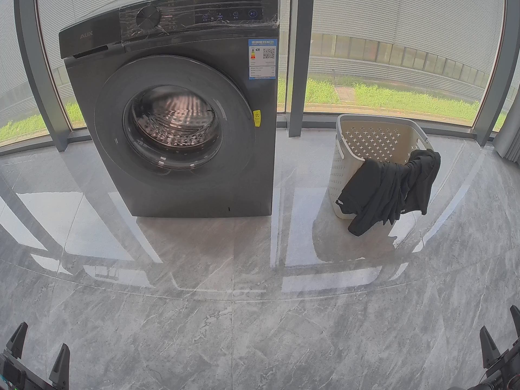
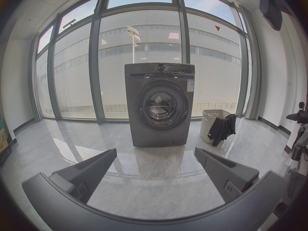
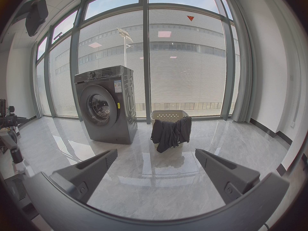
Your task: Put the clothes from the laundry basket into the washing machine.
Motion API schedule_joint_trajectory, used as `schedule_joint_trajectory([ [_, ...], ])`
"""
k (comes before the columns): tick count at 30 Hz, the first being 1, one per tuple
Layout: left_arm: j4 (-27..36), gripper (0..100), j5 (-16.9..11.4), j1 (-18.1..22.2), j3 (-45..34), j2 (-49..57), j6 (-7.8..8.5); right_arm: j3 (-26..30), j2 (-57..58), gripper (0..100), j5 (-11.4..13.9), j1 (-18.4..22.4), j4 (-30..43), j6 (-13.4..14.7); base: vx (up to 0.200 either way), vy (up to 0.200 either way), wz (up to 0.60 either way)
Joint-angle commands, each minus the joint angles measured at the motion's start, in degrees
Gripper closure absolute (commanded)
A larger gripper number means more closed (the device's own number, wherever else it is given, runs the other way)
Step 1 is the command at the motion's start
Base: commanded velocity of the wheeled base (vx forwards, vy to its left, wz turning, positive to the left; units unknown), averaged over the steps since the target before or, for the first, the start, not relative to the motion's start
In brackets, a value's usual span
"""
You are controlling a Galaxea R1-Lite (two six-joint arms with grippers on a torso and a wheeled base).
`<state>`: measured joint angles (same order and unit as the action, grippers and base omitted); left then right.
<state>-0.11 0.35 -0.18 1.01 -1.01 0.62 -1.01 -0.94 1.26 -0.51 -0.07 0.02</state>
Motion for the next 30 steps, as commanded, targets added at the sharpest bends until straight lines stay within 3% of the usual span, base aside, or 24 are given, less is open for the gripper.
schedule_joint_trajectory([
  [1, -0.07, 0, 0.09, 0.01, -0.92, 1.01, -0.09, 1.01, 0.94, 0, -0.03, -0.02, -0.01, -0.02, 0.000, 0.000, 0.00],
  [12, -0.07, 0, -0.18, 0.01, -0.92, 1.01, -0.18, 1.01, 0.94, 0, -0.03, -0.02, -0.01, -0.11, 0.000, 0.000, 0.00],
  [19, -0.15, 0, -0.18, 0.01, -0.92, 1.01, -1.24, 1.01, 0.94, 0, 0.06, -0.02, -0.01, -0.11, 0.000, 0.000, 0.00],
  [30, -0.07, 0, -0.35, -0.08, -0.92, 1.01, -1.59, 1.01, 0.94, 0, 0.06, -0.02, -0.01, -0.11, 0.200, 0.000, 0.00],
])
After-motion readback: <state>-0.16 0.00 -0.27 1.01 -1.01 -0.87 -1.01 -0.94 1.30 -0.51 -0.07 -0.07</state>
